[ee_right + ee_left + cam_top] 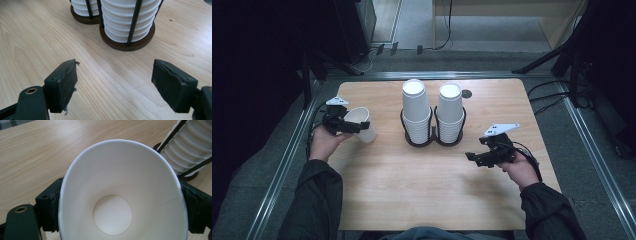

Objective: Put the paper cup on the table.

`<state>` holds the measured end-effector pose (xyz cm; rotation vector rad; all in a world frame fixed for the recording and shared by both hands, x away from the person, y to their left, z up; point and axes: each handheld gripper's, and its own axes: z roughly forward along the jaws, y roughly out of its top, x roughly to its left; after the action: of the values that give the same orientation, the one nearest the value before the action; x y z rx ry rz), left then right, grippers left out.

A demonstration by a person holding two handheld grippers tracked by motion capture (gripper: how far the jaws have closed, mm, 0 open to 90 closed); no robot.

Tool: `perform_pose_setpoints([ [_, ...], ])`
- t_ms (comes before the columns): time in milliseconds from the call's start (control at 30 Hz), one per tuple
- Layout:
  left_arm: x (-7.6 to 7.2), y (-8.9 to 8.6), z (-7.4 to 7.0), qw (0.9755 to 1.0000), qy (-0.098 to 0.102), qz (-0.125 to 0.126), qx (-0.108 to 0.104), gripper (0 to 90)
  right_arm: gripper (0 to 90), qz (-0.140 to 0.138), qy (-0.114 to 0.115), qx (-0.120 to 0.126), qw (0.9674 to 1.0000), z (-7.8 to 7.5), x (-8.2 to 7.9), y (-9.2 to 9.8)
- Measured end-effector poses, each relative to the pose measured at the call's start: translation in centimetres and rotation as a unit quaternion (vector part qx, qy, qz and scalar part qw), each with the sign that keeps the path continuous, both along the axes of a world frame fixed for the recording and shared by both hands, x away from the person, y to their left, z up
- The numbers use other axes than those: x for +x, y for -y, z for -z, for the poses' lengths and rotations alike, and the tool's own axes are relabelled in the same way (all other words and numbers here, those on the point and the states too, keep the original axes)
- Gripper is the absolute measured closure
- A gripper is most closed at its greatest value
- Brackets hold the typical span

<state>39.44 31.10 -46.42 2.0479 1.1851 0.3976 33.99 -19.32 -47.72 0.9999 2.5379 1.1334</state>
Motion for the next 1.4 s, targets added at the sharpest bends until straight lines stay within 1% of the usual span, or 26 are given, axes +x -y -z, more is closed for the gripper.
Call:
perform_pose_setpoints([
  [33, 0.1, 0.1, 0.1, 1.0, 0.002, -0.004, 0.005, 11.3, 21.0, 0.0, 0.001, 0.0, 1.0, 0.0, 0.0, 0.0],
  [100, 0.3, 0.1, 0.6, 1.0, -0.003, -0.003, -0.004, 10.3, 21.0, 0.002, 0.001, -0.002, 1.0, 0.1, -0.1, 0.1],
  [133, 0.3, 0.1, 0.6, 1.0, -0.003, -0.003, -0.004, 10.0, 21.0, 0.002, 0.001, -0.002, 1.0, 0.1, -0.1, 0.1],
  [167, 0.4, 0.3, 0.8, 1.0, -0.006, 0.003, 0.002, 10.0, 21.0, 0.003, -0.001, -0.004, 1.0, 0.1, -0.1, 0.1],
  [200, 0.3, 0.4, 0.9, 1.0, 0.0, 0.006, 0.004, 9.2, 21.0, 0.003, 0.003, -0.009, 1.0, 0.1, -0.2, 0.1],
  [233, 0.4, 0.5, 0.9, 1.0, 0.002, 0.006, 0.004, 9.2, 21.0, 0.004, 0.008, -0.013, 0.9999, 0.0, -0.2, 0.1],
  [333, 0.4, 0.5, 1.0, 1.0, 0.003, 0.001, 0.006, 8.1, 21.0, 0.002, 0.013, -0.009, 0.9999, 0.0, -0.2, 0.1],
  [400, 0.4, 0.5, 1.0, 0.9999, 0.004, 0.001, 0.012, 7.6, 21.0, 0.005, 0.01, -0.011, 0.9999, 0.0, -0.3, 0.1],
  [467, 0.3, 0.3, 1.0, 1.0, 0.0, -0.003, 0.007, 7.0, 21.0, 0.006, 0.011, -0.016, 0.9998, 0.0, -0.3, 0.1],
  [533, 0.3, 0.2, 1.0, 0.9999, 0.001, -0.009, 0.009, 6.8, 21.0, 0.002, 0.011, -0.012, 0.9999, -0.1, -0.3, 0.1],
  [567, 0.3, 0.3, 1.0, 0.9999, 0.002, -0.007, 0.01, 6.8, 21.0, 0.001, 0.012, -0.012, 0.9999, -0.1, -0.3, 0.1],
  [667, 0.1, 0.6, 1.0, 0.9996, 0.008, -0.003, 0.028, 6.8, 21.0, 0.003, 0.005, -0.015, 0.9999, 0.1, -0.4, -0.1],
  [700, 0.1, 0.7, 1.0, 0.9995, 0.007, -0.002, 0.031, 6.8, 21.0, 0.0, 0.005, -0.018, 0.9998, 0.2, -0.3, -0.2],
  [800, 0.1, 0.7, 1.1, 0.9996, 0.005, -0.005, 0.028, 5.8, 21.0, -0.007, 0.002, -0.016, 0.9998, 0.2, -0.3, -0.4],
  [1000, 0.0, 0.9, 1.2, 0.9995, 0.005, 0.004, 0.031, 4.6, 21.0, -0.009, 0.0, -0.015, 0.9998, 0.2, -0.3, -0.5],
  [1033, 0.1, 1.0, 1.2, 0.9996, -0.003, 0.006, 0.026, 4.1, 21.0, -0.009, 0.001, -0.015, 0.9998, 0.2, -0.3, -0.5],
  [1100, 0.2, 1.2, 1.3, 0.9996, -0.008, 0.003, 0.029, 0.9, 21.0, -0.01, 0.002, -0.015, 0.9998, 0.2, -0.3, -0.4],
  [1133, 0.2, 1.2, 1.4, 0.9996, -0.01, 0.005, 0.026, 0.8, 21.0, -0.009, 0.002, -0.015, 0.9998, 0.2, -0.3, -0.4],
  [1233, 0.1, 1.2, 1.2, 0.9996, -0.006, 0.004, 0.026, 0.6, 21.0, -0.007, 0.003, -0.015, 0.9999, 0.1, -0.3, -0.4],
  [1333, 0.1, 1.1, 0.9, 0.9999, -0.001, 0.003, 0.016, 0.6, 21.0, -0.004, 0.007, -0.011, 0.9999, 0.0, -0.2, -0.3],
  [1400, 0.1, 0.9, 0.7, 0.9999, -0.009, -0.001, 0.01, 0.2, 21.0, -0.005, 0.007, -0.012, 0.9999, 0.0, -0.2, -0.3],
])
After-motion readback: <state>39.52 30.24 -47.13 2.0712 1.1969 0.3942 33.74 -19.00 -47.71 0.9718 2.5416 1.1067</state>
